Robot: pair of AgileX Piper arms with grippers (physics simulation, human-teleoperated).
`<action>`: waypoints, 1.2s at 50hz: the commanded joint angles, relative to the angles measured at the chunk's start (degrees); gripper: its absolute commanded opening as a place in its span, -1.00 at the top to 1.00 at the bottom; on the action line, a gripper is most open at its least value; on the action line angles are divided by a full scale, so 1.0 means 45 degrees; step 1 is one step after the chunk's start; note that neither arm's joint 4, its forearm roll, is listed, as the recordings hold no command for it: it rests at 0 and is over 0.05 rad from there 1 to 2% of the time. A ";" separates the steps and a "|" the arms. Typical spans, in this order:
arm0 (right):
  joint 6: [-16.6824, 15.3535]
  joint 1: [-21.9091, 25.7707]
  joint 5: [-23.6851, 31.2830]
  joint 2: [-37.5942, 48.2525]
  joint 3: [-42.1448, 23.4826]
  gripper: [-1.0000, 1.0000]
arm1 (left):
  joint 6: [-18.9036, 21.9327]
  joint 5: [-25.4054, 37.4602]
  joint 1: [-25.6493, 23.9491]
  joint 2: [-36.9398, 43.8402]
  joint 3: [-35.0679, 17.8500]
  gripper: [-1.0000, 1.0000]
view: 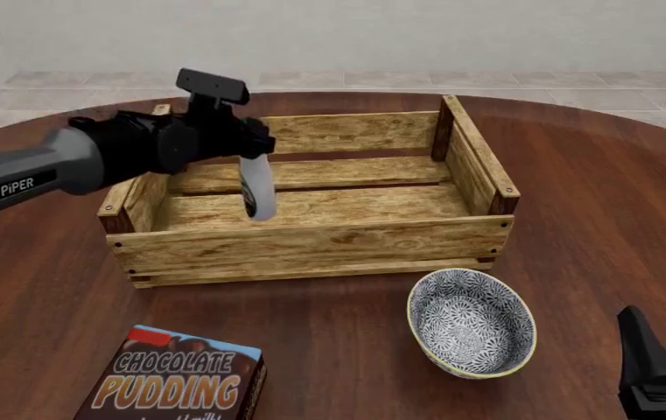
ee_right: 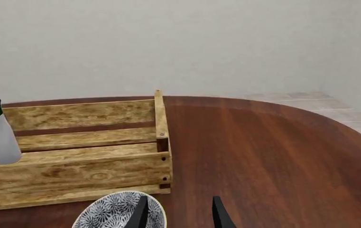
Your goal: Pick up the salad dressing and put it in the tray.
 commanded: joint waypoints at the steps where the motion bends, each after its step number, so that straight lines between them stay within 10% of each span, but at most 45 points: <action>1: -0.0004 0.0003 -0.0030 0.0003 0.0030 -1.00 | 0.0133 -0.0087 -0.0027 0.0031 -0.0029 1.00; 60: 0.0059 -0.0063 -0.0038 -0.0010 0.0020 -1.00 | -0.0107 -0.0960 -0.0067 0.0566 0.0925 1.00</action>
